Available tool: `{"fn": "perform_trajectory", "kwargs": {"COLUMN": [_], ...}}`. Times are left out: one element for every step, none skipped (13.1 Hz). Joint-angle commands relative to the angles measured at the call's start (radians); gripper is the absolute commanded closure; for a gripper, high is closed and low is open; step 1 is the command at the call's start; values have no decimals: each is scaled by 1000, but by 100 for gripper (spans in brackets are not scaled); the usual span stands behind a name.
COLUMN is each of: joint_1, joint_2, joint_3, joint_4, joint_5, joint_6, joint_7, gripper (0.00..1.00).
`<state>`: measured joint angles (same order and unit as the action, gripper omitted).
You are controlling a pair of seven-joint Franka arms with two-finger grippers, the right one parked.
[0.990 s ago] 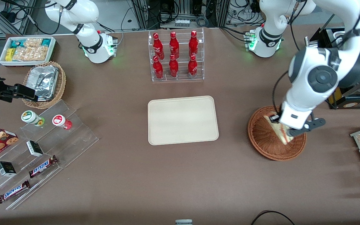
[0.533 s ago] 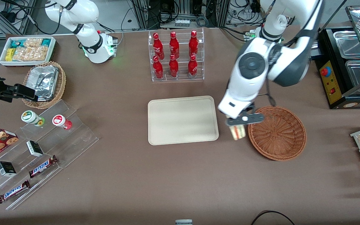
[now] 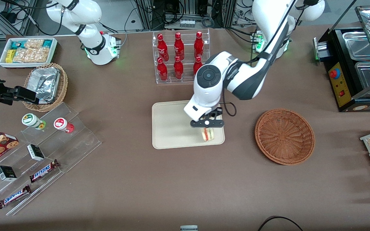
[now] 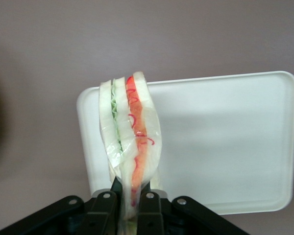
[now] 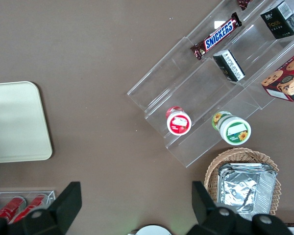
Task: Place sandwich from basket to tray
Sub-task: 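Carry the sandwich over the cream tray with the left gripper, then lower the sandwich onto the tray and open the left gripper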
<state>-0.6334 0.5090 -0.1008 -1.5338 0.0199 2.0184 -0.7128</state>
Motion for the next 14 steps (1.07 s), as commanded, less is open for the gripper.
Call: {"fn": "perform_trajectory", "kwargs": {"joint_1": [-67, -80, -97, -109, -112, -114, -117, -121, -121, -124, -132, -135, -135, -137], "joint_2": [68, 91, 109, 123, 135, 141, 144, 154, 160, 166, 166, 166, 166, 166], "joint_3": [15, 15, 15, 15, 15, 15, 15, 15, 15, 15, 15, 15, 13, 13], "joint_4": [40, 44, 44, 43, 41, 37, 31, 21, 18, 15, 0, -6, -8, -17], "joint_5": [-23, -17, -15, -18, -18, -17, -15, -14, -14, -14, -14, -14, -14, -14], "joint_6": [40, 64, 98, 129, 164, 178, 178, 180, 178, 177, 178, 177, 171, 168], "joint_7": [-30, -54, -69, -82, -88, -90, -88, -85, -85, -85, -85, -80, -71, -70], "gripper": [100, 100, 100, 100, 100, 100, 100, 100, 100, 100, 100, 100, 100, 99]}}
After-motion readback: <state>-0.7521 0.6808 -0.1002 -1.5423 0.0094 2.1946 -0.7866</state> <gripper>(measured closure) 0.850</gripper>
